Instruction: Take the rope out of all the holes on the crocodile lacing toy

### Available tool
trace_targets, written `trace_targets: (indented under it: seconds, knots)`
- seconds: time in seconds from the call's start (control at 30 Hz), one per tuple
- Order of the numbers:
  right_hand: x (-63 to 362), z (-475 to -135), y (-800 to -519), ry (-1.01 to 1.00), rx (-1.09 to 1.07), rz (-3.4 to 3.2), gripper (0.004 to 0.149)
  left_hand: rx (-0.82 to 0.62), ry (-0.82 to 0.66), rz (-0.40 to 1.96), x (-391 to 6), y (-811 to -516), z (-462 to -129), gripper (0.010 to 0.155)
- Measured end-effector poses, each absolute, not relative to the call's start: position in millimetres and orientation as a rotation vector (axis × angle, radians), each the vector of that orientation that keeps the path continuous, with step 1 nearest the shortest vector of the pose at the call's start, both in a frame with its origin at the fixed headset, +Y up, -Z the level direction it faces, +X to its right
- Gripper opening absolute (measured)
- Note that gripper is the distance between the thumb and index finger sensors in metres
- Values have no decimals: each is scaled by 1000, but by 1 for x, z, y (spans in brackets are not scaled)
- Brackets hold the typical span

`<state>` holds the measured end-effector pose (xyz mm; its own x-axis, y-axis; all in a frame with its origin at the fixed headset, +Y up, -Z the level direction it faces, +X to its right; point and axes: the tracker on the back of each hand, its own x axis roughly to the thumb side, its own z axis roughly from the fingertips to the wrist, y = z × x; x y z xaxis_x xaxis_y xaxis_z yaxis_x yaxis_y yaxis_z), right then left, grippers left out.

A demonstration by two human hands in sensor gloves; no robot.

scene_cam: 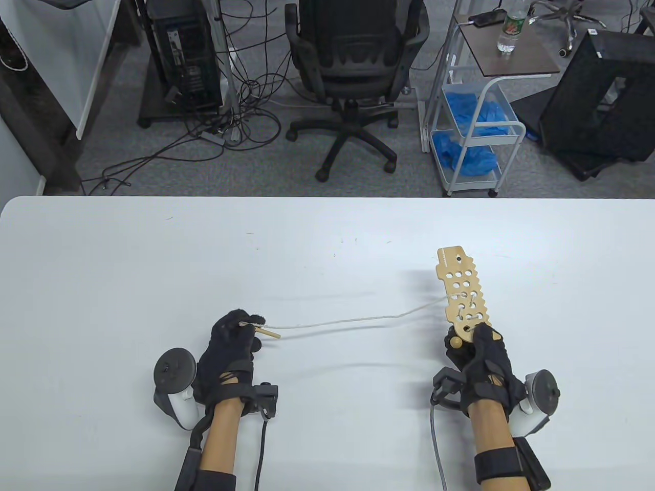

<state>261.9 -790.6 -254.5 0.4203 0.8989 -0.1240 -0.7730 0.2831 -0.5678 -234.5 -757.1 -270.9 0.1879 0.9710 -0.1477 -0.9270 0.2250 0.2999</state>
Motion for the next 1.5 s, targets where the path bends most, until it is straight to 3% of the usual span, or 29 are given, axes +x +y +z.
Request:
trace_targets:
  seconds: [0.47, 1.1, 1.5]
  knots:
    - [246, -257, -789, -212, -563, 1239, 47, 149, 327, 1309, -227, -762, -273, 46]
    - [162, -259, -773, -65, -186, 1664, 47, 233, -32, 1020, -159, -723, -263, 46]
    - [149, -258, -769, -39, -79, 1732, 47, 256, -87, 979, -149, -717, -258, 45]
